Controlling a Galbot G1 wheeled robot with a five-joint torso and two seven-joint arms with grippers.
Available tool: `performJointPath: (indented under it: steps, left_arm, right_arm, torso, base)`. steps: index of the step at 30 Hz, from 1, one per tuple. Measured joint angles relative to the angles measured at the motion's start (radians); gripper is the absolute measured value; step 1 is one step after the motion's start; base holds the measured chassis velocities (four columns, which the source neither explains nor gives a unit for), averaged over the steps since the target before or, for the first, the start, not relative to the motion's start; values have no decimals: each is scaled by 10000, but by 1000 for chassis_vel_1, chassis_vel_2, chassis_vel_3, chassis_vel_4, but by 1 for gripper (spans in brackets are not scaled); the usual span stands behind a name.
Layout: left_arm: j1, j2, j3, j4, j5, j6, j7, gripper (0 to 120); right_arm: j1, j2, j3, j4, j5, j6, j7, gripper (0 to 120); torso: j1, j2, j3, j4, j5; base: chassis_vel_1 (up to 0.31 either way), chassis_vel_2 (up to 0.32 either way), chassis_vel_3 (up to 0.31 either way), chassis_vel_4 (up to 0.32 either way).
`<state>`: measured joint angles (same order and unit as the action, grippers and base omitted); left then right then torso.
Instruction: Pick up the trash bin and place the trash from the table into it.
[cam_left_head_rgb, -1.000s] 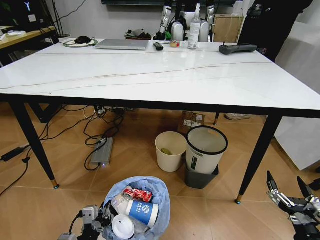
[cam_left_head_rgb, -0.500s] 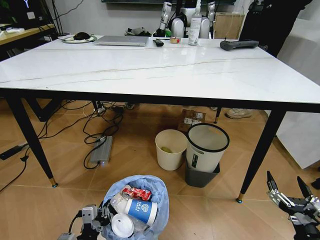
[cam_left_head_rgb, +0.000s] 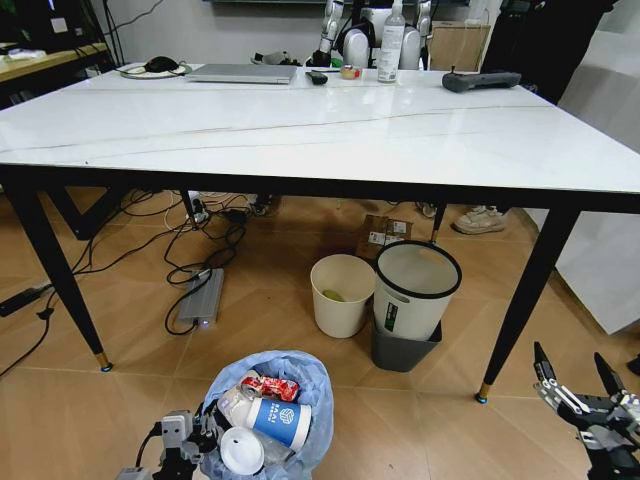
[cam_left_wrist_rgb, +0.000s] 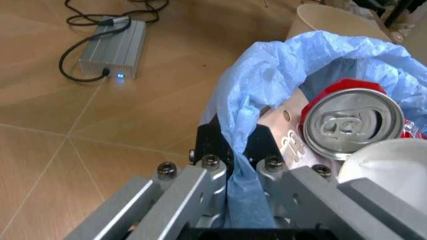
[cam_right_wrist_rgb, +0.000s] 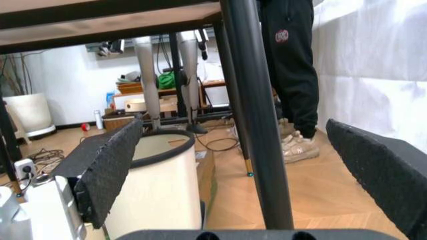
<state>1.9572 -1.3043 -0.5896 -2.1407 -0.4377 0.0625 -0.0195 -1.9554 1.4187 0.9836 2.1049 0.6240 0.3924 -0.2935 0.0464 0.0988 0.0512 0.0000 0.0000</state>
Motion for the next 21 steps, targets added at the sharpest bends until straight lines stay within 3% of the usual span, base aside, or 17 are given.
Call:
performJointPath:
  steps: [6, 21]
  left_arm:
    - [-27, -12, -12, 103, 98, -155, -54, 0]
    - [-175, 51, -94, 325, 2, 119, -61, 0]
  right_arm:
    - [0, 0, 0, 0, 0, 0, 0, 100]
    - [0, 0, 0, 0, 0, 0, 0, 100]
  torso:
    - [-12, -263, -250, 0, 0]
    - [-10, -285, -278, 0, 1]
  base:
    - [0, 0, 0, 0]
    - [0, 0, 0, 0]
